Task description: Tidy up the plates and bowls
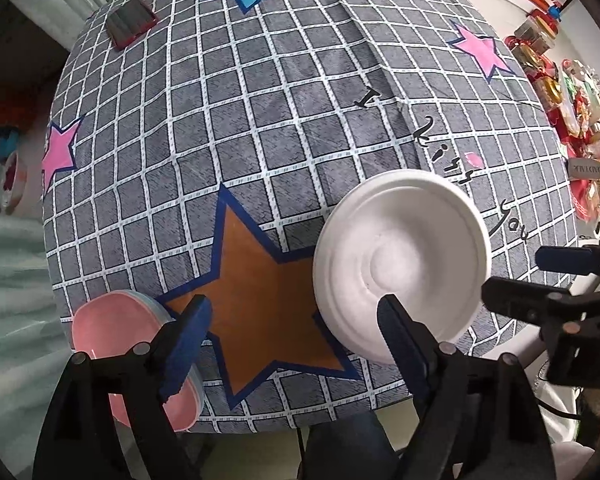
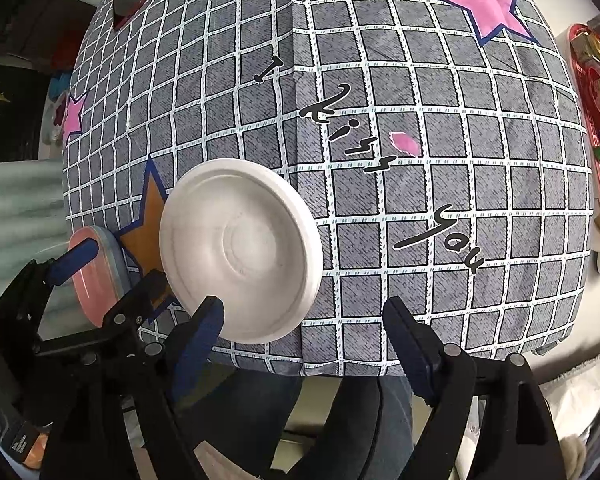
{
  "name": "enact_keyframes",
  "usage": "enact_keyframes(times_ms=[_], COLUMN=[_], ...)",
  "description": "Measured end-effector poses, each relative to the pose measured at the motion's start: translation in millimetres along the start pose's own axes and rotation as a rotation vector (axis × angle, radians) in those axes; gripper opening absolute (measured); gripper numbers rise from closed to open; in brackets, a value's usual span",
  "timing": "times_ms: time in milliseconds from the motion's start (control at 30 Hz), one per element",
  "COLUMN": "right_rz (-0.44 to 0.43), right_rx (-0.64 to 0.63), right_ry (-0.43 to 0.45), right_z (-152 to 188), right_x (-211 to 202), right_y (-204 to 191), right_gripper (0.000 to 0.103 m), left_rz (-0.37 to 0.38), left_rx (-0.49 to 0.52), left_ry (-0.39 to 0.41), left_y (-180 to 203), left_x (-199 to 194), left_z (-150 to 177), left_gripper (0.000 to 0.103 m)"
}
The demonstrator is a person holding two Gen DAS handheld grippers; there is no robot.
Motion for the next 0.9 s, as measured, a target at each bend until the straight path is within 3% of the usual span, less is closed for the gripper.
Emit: enact_keyframes(times_ms=[500,533,567,900], right_rz=[0.006,0.010,0.013,0.014], right_rx=[0.029,0.033,0.036,0.024], right_ry=[-0.023,-0.025,-0.026,-0.023], right_z=[-1,-1,-1,-1], right_x=[8,8,9,9], right_y=[2,3,4,1], right_gripper=[0.084,0.097,0.103,0.103], left_rz=[-0.036,-0.037,-0.038,-0.044], left_rx=[0.004,0.003,0.002,-0.009], left_ry=[0.012,0.013,0.014,0.020], left_y=[2,4,3,0], left_x=[9,8,8,7], left_z=[-11,-12,-11,-11], left_gripper=[0.087,0.087,0.087,0.087])
Point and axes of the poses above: each gripper's, at about its wrist camera, not at the fingertips, and x roughly the way its jaws point, y to its right, z to its underside, the point moved 1 cm from there along x, roughly the way its jaws point, and after that the axes turned 10 degrees about -y, right-handed, at the moved point
